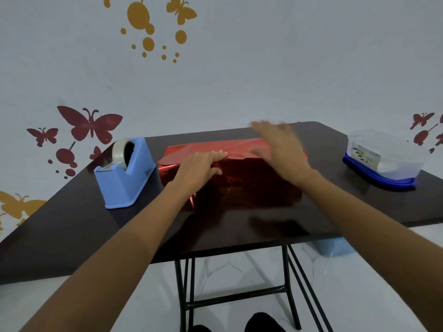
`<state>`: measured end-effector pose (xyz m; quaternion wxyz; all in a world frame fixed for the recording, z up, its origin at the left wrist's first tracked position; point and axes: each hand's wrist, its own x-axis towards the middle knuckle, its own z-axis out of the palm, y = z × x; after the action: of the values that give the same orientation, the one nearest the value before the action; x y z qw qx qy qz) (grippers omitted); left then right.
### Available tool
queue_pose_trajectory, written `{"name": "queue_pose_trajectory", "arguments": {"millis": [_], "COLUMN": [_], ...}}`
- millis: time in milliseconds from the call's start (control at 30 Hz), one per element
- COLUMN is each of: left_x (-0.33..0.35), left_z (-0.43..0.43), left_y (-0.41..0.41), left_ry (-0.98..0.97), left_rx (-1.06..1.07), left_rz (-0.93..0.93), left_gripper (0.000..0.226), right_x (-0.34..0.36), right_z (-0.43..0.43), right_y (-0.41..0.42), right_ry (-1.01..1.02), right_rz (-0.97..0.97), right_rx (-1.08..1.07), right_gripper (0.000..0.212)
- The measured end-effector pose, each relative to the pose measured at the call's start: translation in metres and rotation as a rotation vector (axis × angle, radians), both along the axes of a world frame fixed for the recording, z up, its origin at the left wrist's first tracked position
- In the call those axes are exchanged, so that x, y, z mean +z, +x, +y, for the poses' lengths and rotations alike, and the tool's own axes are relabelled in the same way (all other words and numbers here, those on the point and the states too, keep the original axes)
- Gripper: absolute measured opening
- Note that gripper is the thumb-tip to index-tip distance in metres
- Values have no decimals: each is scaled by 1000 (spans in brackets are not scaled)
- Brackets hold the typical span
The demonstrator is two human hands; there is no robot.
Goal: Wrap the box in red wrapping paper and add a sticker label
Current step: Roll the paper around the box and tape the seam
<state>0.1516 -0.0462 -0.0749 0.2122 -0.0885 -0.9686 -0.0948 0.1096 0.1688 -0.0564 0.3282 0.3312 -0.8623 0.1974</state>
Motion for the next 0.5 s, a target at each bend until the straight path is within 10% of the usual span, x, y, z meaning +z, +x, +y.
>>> {"name": "queue_pose_trajectory", "arguments": {"millis": [100,333,500], "left_x": [-1,-4,-3], "left_z": [3,-3,-5], "left_y": [2,7,12], "left_ry": [8,203,-154], "left_rx": [-24,-19,51], "left_rz": [18,66,113], "left_gripper": [51,60,57], "right_x": [-15,-23,-29], "right_z": [-42,-56,-55], "right_y": [6,4,-2], "right_ry": [388,234,155], "right_rz": [38,-167,-173], "right_rx": [23,-12,20], "right_gripper": [68,53,46]}}
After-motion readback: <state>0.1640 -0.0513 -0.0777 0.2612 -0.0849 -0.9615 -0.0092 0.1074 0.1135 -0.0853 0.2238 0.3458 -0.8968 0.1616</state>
